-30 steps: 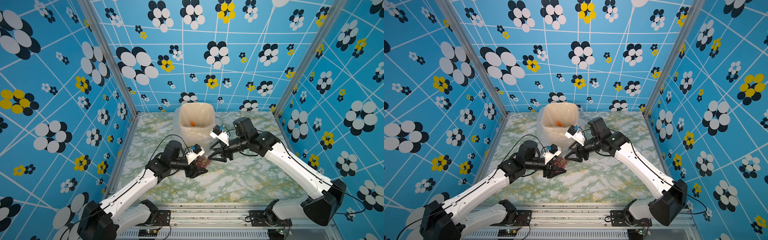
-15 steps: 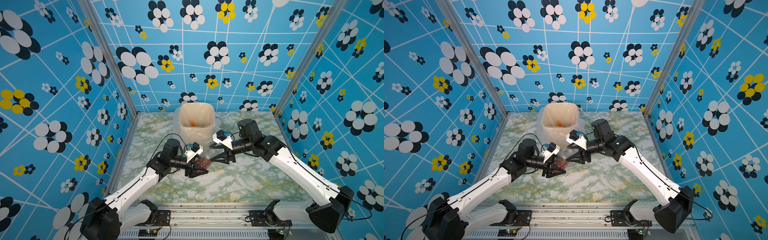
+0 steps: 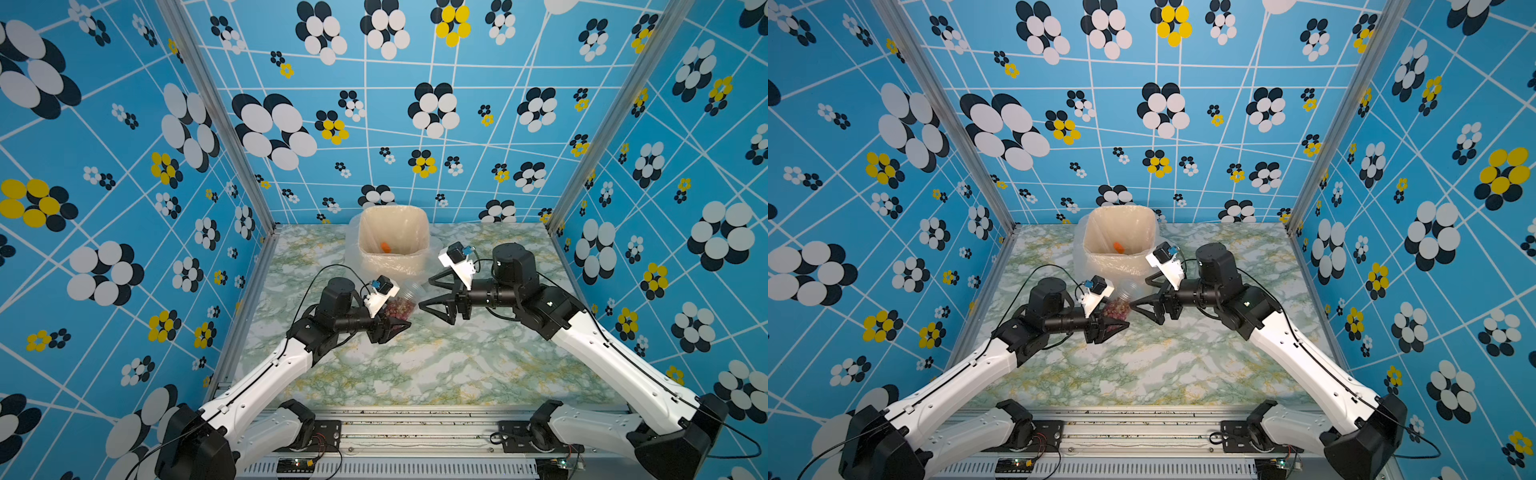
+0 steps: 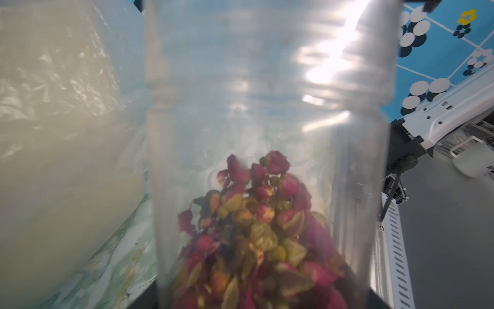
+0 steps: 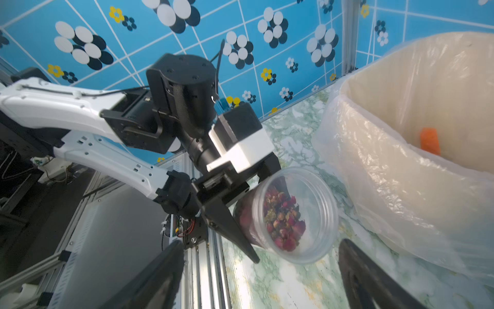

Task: Empty the moldy dried flower tea in the jars
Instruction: Unscrew the lid from the jar.

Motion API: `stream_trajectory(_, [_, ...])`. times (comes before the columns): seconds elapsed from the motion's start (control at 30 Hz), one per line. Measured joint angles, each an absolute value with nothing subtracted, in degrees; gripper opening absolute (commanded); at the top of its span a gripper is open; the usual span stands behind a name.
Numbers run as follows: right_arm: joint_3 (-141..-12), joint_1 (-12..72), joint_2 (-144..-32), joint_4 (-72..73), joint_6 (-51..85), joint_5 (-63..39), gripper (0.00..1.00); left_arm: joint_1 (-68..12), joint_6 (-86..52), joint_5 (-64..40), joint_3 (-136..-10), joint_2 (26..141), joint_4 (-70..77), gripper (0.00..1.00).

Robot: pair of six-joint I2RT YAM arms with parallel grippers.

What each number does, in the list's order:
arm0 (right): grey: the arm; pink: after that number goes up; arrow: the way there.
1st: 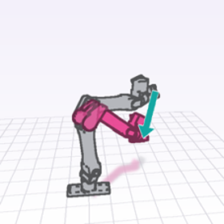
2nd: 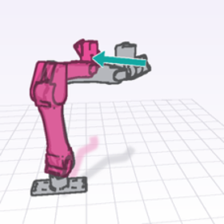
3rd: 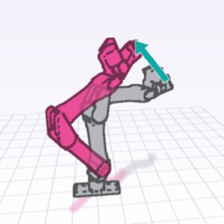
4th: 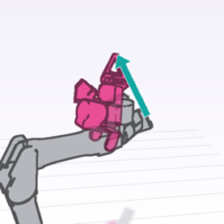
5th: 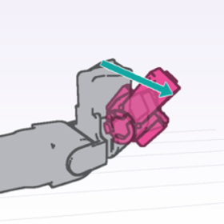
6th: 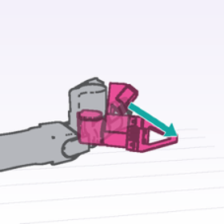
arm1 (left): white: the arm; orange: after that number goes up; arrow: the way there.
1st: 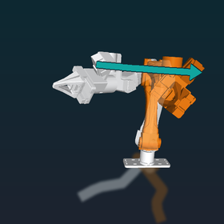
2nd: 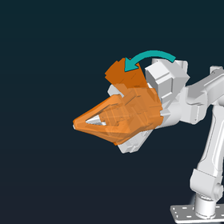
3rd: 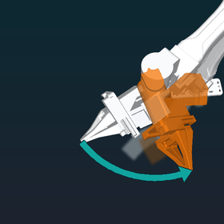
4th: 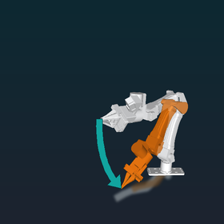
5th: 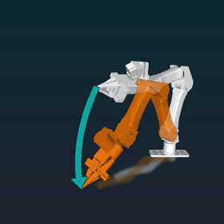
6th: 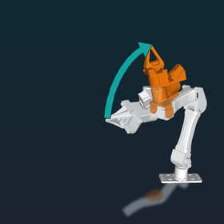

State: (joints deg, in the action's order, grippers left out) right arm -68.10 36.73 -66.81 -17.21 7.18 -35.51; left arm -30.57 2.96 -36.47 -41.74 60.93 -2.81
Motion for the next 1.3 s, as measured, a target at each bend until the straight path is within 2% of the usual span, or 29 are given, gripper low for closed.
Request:
stream_trajectory(0.13, [-71.1,36.7,-67.5,-18.7,17.1,-31.7,0.96,-33.3,5.9,-29.6,-41.8,60.9,-3.6,0.0])
stream_trajectory(0.33, [-81.8,36.6,-76.4,-28.5,26.0,-27.5,0.92,-37.8,10.9,-20.4,-41.8,60.2,-4.6,0.0])
stream_trajectory(0.57, [-83.7,36.6,-82.7,-36.8,29.6,-27.6,0.87,-40.0,14.7,-14.0,-42.0,59.8,-4.8,0.0])
stream_trajectory(0.9, [-83.7,36.9,-83.4,-38.9,30.3,-30.4,0.78,-40.3,16.4,-11.0,-42.1,59.8,-4.9,0.0])
stream_trajectory(1.03, [-83.7,37.2,-84.2,-39.0,30.3,-32.1,0.69,-40.5,16.6,-10.4,-42.1,59.8,-5.0,0.0])
stream_trajectory(1.13, [-83.7,37.3,-84.6,-38.9,30.0,-32.9,0.56,-40.6,16.8,-10.0,-42.1,59.8,-5.5,0.0])
stream_trajectory(1.3, [-83.7,37.3,-84.8,-38.9,29.1,-33.4,0.4,-40.6,16.8,-10.1,-42.1,59.8,-5.8,0.0])
